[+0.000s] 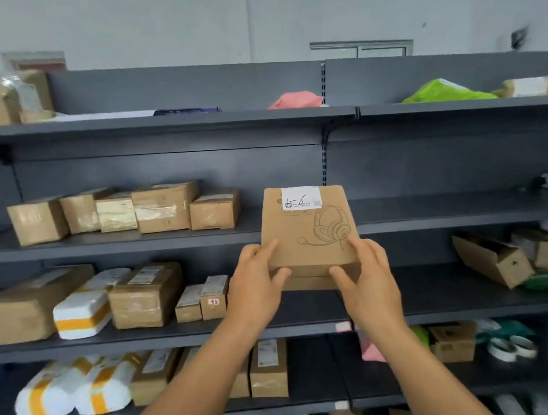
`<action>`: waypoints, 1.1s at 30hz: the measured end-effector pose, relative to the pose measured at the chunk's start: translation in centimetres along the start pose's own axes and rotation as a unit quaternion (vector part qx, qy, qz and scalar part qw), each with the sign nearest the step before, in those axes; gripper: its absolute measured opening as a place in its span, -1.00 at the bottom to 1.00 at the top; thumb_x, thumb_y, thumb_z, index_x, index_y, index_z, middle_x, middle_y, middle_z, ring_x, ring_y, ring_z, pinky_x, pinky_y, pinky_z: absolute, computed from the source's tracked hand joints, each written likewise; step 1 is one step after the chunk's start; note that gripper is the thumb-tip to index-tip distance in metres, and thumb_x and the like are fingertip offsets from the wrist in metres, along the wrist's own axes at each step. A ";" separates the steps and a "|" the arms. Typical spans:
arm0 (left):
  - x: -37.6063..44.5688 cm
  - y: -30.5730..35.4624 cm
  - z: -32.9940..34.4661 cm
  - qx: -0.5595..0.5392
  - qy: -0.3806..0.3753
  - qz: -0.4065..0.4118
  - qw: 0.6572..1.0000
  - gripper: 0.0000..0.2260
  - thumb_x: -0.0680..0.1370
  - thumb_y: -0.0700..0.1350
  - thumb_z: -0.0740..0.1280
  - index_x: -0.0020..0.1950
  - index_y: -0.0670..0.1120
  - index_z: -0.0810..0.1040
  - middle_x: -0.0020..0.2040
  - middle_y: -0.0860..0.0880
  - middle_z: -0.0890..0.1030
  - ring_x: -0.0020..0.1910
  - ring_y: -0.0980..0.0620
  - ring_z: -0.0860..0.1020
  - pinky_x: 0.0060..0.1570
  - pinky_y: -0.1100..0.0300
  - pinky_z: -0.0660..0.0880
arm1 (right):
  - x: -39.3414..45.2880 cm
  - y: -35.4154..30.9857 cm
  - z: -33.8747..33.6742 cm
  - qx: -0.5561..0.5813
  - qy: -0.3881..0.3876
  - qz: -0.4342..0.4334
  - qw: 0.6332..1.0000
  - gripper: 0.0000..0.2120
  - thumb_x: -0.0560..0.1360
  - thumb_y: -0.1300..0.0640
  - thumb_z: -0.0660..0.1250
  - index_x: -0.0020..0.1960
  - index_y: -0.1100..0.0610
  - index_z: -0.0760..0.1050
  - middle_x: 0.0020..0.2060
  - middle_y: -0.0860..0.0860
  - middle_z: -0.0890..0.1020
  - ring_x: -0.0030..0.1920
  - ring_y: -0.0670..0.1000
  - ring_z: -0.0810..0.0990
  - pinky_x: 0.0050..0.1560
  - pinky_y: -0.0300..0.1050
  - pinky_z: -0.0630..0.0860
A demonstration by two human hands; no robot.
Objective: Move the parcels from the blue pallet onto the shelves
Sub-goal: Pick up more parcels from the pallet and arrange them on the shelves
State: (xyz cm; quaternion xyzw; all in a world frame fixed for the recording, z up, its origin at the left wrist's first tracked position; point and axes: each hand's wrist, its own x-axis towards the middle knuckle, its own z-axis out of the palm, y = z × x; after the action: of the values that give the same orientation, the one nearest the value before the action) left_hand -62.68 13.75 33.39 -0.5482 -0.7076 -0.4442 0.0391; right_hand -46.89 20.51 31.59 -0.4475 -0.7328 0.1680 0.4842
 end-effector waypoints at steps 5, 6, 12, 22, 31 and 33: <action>9.6 -2.4 1.8 0.044 0.011 -0.006 0.999 -0.59 0.57 -0.04 0.31 0.42 0.11 0.38 0.31 0.06 0.39 0.22 0.10 0.43 0.21 0.25 0.33 | 9.9 0.8 4.6 -0.006 -0.020 -0.044 0.999 -0.50 0.55 -0.01 0.31 0.45 -0.06 0.25 0.35 -0.17 0.29 0.20 -0.03 0.42 0.11 -0.06 0.48; 11.5 -2.9 2.2 0.053 0.011 -0.008 0.998 -0.59 0.57 -0.04 0.31 0.41 0.12 0.39 0.32 0.05 0.40 0.24 0.09 0.43 0.24 0.22 0.34 | 11.9 1.0 5.6 -0.010 -0.029 -0.046 0.998 -0.52 0.55 0.00 0.30 0.44 -0.06 0.27 0.35 -0.16 0.29 0.20 -0.03 0.42 0.10 -0.09 0.45; 21.9 -6.2 4.8 0.123 0.006 -0.024 0.992 -0.61 0.57 -0.06 0.31 0.40 0.10 0.42 0.33 -0.01 0.44 0.23 0.04 0.46 0.20 0.23 0.37 | 21.8 2.2 11.8 -0.039 -0.090 -0.042 0.994 -0.54 0.56 -0.03 0.25 0.44 -0.08 0.29 0.36 -0.06 0.35 0.21 0.08 0.45 0.11 -0.06 0.44; 29.7 -12.7 8.6 0.278 -0.019 -0.017 0.960 -0.68 0.62 -0.06 0.19 0.38 0.02 0.44 0.33 -0.02 0.43 0.36 0.00 0.34 0.31 0.19 0.28 | 29.2 3.4 20.3 -0.099 -0.173 -0.076 0.977 -0.56 0.61 0.08 0.17 0.47 0.00 0.27 0.30 0.04 0.41 0.21 0.08 0.47 0.10 -0.09 0.45; 30.5 -13.5 8.8 0.369 -0.100 -0.022 0.924 -0.40 0.64 0.00 0.16 0.58 -0.11 -0.07 0.59 -0.06 -0.01 0.56 -0.03 -0.10 0.51 0.06 -0.09 | 29.5 2.7 21.7 -0.157 -0.250 -0.069 0.953 -0.22 0.59 -0.11 0.20 0.57 0.03 -0.25 0.56 0.01 -0.21 0.55 0.06 -0.17 0.52 0.01 -0.03; 29.4 -13.1 8.8 0.361 -0.096 -0.008 0.928 -0.37 0.64 0.01 0.16 0.58 -0.10 -0.11 0.59 -0.06 -0.06 0.56 -0.02 -0.12 0.52 0.05 -0.11 | 28.6 2.9 21.1 -0.171 -0.240 -0.081 0.952 -0.20 0.59 -0.12 0.18 0.56 0.04 -0.30 0.55 -0.01 -0.25 0.55 0.02 -0.24 0.53 0.00 -0.11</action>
State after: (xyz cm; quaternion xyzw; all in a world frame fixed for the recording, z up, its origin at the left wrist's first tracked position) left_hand -81.14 41.40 36.38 -0.5313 -0.8248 -0.1044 0.1632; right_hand -67.38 49.47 35.62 -0.4089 -0.8791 0.1033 0.2222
